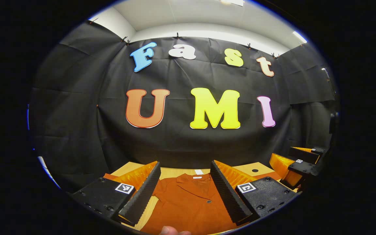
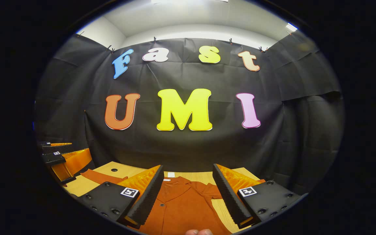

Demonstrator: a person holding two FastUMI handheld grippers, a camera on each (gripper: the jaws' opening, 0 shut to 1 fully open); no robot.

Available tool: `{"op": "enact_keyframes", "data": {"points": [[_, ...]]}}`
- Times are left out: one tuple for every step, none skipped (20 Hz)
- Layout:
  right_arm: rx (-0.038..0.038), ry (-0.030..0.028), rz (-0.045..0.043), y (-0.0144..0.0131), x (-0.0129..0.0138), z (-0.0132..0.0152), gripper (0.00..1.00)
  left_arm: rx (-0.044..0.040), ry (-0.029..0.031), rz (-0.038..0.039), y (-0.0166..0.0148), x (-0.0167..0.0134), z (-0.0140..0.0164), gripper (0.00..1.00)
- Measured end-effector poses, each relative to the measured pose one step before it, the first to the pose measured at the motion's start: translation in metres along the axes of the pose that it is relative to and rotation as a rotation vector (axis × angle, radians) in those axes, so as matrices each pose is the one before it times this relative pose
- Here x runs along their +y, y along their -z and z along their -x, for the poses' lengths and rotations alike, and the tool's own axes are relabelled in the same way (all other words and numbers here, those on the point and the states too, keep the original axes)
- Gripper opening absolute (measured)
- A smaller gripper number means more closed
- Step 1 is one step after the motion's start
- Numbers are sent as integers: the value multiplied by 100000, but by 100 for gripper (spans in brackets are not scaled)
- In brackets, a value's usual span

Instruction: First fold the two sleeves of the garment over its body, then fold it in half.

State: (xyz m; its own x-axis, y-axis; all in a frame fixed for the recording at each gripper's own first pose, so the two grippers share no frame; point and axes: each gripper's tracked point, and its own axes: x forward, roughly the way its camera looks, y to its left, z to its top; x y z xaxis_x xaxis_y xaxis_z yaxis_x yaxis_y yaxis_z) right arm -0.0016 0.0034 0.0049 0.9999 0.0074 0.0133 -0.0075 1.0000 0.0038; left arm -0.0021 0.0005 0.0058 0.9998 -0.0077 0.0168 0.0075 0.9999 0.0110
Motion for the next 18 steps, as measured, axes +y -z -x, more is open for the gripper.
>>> {"op": "enact_keyframes", "data": {"points": [[146,124,-335,114,25,44,94,365,230,-168,266,-141,-136,99],[332,95,-83,100,78,51,95,456,273,-70,146,-96,-68,99],[4,-12,248,77,47,218,95,264,430,4,167,-84,71,98],[-181,-127,368,-115,88,105,95,-106,657,92,24,-206,34,99],[-156,-93,400,-17,10,154,95,-52,733,91,33,-199,15,99],[15,-117,240,-20,25,85,95,49,296,-85,-29,-148,-109,99],[-50,250,-5,26,-21,194,95,116,346,-78,186,-37,5,99],[46,272,-432,-46,-186,134,95,214,525,-69,70,-219,28,99],[25,105,-411,113,-31,150,95,57,192,-196,16,-56,-78,99],[-43,405,18,-53,-57,124,95,-144,130,-113,-145,-131,39,99],[29,242,105,74,-179,156,95,-67,-28,97,-1,-100,83,99],[-139,250,-24,-48,-183,20,94,120,87,257,94,-93,-114,99],[-161,370,-86,-68,-128,65,95,330,-93,284,91,-112,44,99],[-166,230,-161,-88,-190,17,94,192,-61,192,-17,-80,-30,99],[-27,259,-77,-21,-200,106,95,233,-102,32,117,-63,32,99],[83,269,76,12,-218,-50,95,140,-39,-40,-39,-40,40,99],[148,288,-103,36,-178,69,95,353,-2,-118,153,-103,-99,99],[148,174,-226,-23,-126,56,95,148,53,16,39,-87,-54,99]]}}
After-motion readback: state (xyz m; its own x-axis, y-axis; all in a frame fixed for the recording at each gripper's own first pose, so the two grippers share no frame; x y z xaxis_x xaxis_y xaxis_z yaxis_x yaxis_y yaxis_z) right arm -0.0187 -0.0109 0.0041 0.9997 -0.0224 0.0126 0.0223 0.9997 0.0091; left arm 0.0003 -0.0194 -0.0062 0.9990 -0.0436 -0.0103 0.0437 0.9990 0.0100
